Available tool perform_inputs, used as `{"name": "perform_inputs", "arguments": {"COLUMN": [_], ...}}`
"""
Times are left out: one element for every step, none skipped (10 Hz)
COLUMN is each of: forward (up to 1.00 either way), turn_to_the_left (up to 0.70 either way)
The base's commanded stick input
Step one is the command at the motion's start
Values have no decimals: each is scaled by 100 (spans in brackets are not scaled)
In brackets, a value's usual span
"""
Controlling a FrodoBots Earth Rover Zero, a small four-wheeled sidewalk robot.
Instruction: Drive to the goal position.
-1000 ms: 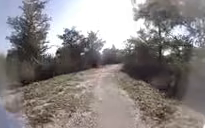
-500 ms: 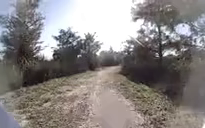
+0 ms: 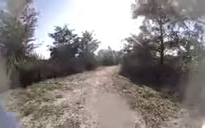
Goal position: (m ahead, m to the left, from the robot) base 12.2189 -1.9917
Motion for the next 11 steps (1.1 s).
{"name": "perform_inputs", "arguments": {"forward": [70,70,70,70,70,70,70,70,70,70,70], "turn_to_the_left": [0,0,0,0,0,0,0,0,0,0,23]}}
